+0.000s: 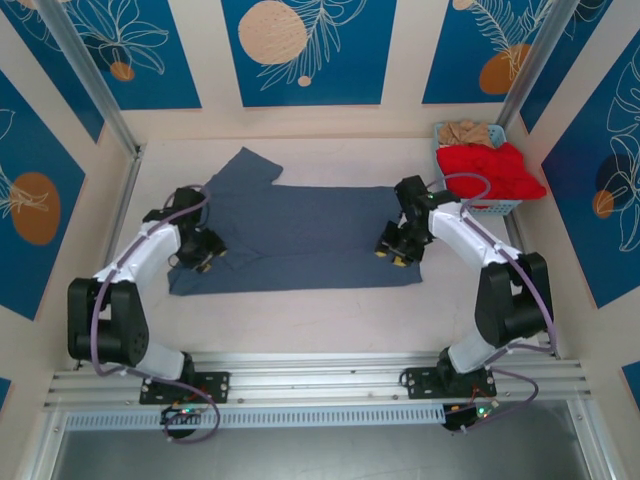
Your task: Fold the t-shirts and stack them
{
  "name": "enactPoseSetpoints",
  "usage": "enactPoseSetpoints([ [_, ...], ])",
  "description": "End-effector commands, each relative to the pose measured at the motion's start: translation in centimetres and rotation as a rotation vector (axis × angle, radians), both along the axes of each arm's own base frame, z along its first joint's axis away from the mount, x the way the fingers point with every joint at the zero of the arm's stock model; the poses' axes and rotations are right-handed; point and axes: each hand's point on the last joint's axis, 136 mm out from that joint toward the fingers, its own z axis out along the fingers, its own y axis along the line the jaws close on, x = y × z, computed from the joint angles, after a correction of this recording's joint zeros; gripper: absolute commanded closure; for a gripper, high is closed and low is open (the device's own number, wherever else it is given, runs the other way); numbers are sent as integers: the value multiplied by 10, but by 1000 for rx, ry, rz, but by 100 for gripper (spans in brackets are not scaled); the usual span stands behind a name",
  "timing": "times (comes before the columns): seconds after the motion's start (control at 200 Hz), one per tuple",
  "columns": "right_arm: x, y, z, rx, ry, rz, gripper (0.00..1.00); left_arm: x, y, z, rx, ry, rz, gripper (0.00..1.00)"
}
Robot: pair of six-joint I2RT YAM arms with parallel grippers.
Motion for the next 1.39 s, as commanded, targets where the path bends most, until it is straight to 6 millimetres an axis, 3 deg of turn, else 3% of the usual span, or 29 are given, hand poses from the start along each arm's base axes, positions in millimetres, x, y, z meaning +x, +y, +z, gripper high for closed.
enactPoseSetpoints([
  [0.0,6,43,20,224,-73,92,59,0,-26,-17,-149,51,72,57],
  [0.18,8,45,26,231,-74,94,59,3,-29,-32,-158,90,73,57],
  [0.455,-1,41,18,220,-40,77,59,8,-40,-47,-162,117,57,64],
  [0.665,0,38,20,217,-43,68,59,13,-37,-47,-131,114,45,80],
  [0.795,0,38,19,219,-40,66,60,21,-34,-41,-100,99,29,100],
  [1.005,1,39,19,221,-37,62,60,37,-41,-23,-51,62,-35,100],
  [1.39,7,44,23,254,-17,63,61,75,-63,-20,102,97,-280,100],
])
